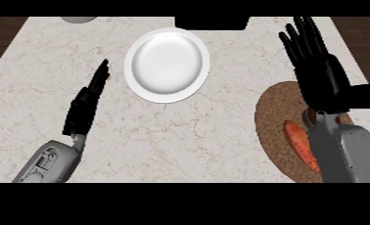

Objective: Pick the cupcake from the placemat and place it in the plate

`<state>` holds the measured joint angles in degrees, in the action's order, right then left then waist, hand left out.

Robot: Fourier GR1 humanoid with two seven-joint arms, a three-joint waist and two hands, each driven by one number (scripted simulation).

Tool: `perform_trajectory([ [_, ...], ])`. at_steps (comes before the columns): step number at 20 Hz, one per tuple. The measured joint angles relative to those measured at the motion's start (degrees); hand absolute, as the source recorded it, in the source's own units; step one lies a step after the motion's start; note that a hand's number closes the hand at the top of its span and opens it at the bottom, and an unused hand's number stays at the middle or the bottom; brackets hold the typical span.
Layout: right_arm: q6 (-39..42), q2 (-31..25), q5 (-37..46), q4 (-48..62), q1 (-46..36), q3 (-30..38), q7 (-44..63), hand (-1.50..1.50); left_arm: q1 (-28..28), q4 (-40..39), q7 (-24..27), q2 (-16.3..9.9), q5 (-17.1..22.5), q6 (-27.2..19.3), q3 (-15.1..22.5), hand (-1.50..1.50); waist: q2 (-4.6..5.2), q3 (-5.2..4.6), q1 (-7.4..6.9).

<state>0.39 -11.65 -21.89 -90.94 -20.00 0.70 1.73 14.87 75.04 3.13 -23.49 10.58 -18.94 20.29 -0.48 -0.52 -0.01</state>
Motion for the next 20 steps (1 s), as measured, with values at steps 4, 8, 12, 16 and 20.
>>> perform_trajectory([
  [4, -7.3, -0.2, 3.3, 2.8, -2.4, 3.1, 2.3, -1.50, 1.0, 1.4, -1.5, -1.2, 0.1, 0.9, -2.0, 0.00, 0.33, 0.30, -0.18],
  [8, -11.2, -8.2, 13.8, 7.5, -2.6, 2.6, 4.2, 1.50, 2.0, 1.6, -1.8, -2.1, 0.4, 1.3, -3.1, 0.00, 1.26, -0.64, -0.56],
  [12, -18.9, -10.5, 26.1, 13.0, 1.2, -1.0, 6.8, -1.50, 1.7, 2.4, -2.5, -1.3, 1.0, 1.8, -2.8, 0.00, 1.18, -0.15, -0.81],
  [16, -25.9, -6.2, 32.0, 16.8, 4.3, -3.1, 5.0, -1.50, 0.7, 4.8, -4.7, -2.1, 2.0, 3.0, -4.4, 0.00, 0.75, 0.31, -0.63],
  [20, -30.8, -6.8, 40.0, 14.9, 7.9, -6.0, 7.0, -1.50, 1.1, 5.4, -6.7, -2.6, 2.1, 4.0, -5.7, 0.00, 0.50, 0.43, -0.04],
])
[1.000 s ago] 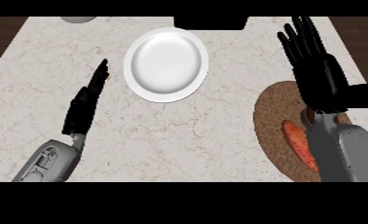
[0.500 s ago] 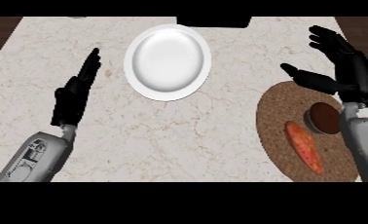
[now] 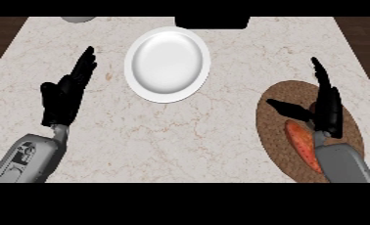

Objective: Pick the cupcake from the placemat and place it in the plate

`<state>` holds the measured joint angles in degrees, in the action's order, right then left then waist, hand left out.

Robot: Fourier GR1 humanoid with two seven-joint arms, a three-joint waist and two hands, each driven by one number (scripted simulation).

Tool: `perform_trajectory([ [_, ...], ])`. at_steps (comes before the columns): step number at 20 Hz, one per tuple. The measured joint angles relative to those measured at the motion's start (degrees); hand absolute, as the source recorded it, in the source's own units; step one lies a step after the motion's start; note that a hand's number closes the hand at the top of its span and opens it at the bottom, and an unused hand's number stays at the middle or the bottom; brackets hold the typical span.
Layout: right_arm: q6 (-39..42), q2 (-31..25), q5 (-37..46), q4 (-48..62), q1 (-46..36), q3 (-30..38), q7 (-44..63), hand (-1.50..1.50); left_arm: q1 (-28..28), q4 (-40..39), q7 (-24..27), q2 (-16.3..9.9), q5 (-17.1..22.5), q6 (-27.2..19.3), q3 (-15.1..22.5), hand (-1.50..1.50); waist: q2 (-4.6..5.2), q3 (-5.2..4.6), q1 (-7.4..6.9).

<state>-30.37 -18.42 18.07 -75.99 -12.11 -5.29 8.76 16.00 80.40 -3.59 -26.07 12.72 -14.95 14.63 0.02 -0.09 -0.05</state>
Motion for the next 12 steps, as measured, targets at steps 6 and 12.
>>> perform_trajectory([
  [6, 1.1, -6.5, 9.9, -13.5, 3.7, -1.3, 12.8, -1.50, -0.7, -0.2, -0.2, 0.6, -0.9, 0.4, -1.0, 0.00, -0.29, -0.03, 0.75],
  [12, 17.3, -15.5, 10.7, -21.8, 3.8, -1.7, 30.7, -1.50, -0.2, -0.7, -0.1, 2.0, -2.1, -0.3, -0.7, 0.00, -0.41, -0.13, 1.16],
])
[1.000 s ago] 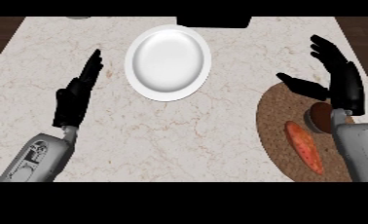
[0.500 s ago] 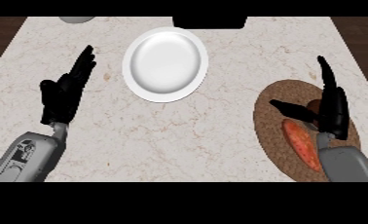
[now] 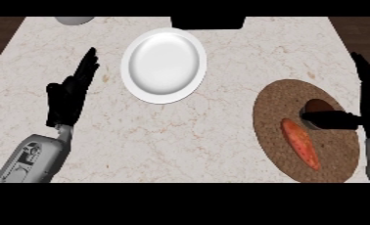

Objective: Pick the cupcake from the placemat and place it in the plate

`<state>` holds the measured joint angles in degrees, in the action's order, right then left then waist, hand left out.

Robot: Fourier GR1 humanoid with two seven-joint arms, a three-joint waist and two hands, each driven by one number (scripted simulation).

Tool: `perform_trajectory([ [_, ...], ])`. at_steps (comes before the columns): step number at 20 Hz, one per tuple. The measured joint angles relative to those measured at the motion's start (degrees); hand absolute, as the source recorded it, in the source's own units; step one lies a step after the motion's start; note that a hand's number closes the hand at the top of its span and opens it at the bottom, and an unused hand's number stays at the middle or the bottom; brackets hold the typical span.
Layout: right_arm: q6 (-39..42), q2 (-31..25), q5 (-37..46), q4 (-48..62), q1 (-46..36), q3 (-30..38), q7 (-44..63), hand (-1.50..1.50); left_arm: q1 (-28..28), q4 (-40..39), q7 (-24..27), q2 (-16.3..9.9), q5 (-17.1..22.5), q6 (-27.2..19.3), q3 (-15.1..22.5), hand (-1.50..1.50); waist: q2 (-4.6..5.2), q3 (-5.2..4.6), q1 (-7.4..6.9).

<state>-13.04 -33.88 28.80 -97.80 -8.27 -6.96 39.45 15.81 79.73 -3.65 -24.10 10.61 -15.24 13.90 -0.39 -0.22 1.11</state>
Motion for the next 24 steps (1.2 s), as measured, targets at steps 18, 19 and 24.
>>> perform_trajectory([
  [18, 24.1, -2.0, -9.2, 1.0, -4.6, 4.9, 16.2, -1.50, -1.0, -0.8, 0.9, 3.2, -3.6, 4.0, -3.4, 0.00, 0.40, 0.20, -1.17],
  [19, 24.5, -1.7, -8.8, 2.5, -5.3, 4.9, 15.8, -1.50, -0.5, -1.4, 0.9, 3.7, -4.0, 3.9, -3.8, 0.00, 0.42, 0.21, -1.18],
  [24, 27.0, -0.1, -7.3, 6.9, -5.5, 4.5, 14.7, -1.50, -0.8, -0.8, 0.6, 4.2, -5.1, 5.1, -5.3, 0.00, 0.41, 0.22, -1.26],
])
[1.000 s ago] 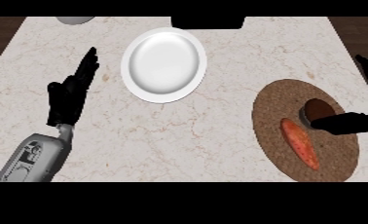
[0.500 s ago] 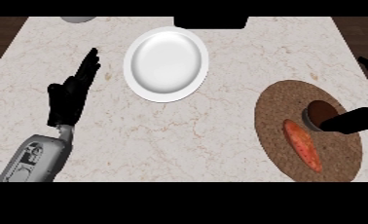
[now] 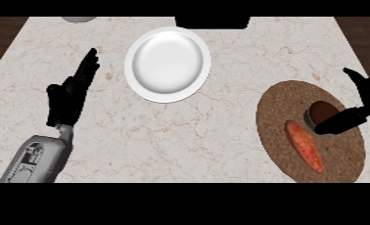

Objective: Pick the cupcake from the placemat and place it in the plate

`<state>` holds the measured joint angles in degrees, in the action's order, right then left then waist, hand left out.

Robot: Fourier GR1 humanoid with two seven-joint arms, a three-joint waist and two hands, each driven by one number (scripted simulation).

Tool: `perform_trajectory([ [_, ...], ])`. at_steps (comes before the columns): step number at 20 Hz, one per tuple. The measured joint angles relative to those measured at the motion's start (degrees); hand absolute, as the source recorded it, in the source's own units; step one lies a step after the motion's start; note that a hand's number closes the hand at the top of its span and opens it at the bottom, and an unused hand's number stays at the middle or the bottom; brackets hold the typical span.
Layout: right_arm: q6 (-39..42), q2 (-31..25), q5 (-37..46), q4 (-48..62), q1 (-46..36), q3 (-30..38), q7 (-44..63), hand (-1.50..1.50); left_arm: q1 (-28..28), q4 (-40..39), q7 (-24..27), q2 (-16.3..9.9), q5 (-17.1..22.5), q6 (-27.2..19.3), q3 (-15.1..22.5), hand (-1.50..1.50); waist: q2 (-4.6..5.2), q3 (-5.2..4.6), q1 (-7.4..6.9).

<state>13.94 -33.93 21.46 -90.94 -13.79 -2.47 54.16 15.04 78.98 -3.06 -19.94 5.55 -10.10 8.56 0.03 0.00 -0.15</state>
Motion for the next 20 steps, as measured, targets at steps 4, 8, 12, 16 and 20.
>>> perform_trajectory([
  [4, -0.1, 1.7, 2.3, 5.6, 1.0, 0.3, -4.7, -1.50, -0.2, 1.6, -1.5, 0.8, -1.2, 0.5, -0.6, 0.00, 0.00, 0.01, 0.00],
  [8, -0.1, 4.0, 5.0, 7.6, 2.5, 0.1, -6.8, -1.50, -0.4, 2.2, -2.4, 2.3, -2.8, 0.9, -1.4, 0.00, -0.03, -0.02, 0.09],
  [12, 0.2, 5.4, 6.7, 11.3, 1.3, 1.4, -8.9, -1.50, 0.3, 1.4, -2.4, 3.4, -4.1, 1.9, -2.5, 0.00, -0.08, -0.11, 0.10],
  [16, -0.1, 6.2, 8.1, 14.6, 1.5, 3.0, -11.9, -1.50, -0.2, 1.6, -2.5, 5.1, -5.8, 2.1, -2.8, 0.00, -0.22, -0.30, 0.13],
  [20, -1.0, 5.7, 10.2, 17.1, 1.1, 4.4, -16.1, 1.50, -1.0, 3.3, -3.2, 5.1, -6.2, 3.5, -4.0, 0.00, -0.32, -0.43, 0.09],
])
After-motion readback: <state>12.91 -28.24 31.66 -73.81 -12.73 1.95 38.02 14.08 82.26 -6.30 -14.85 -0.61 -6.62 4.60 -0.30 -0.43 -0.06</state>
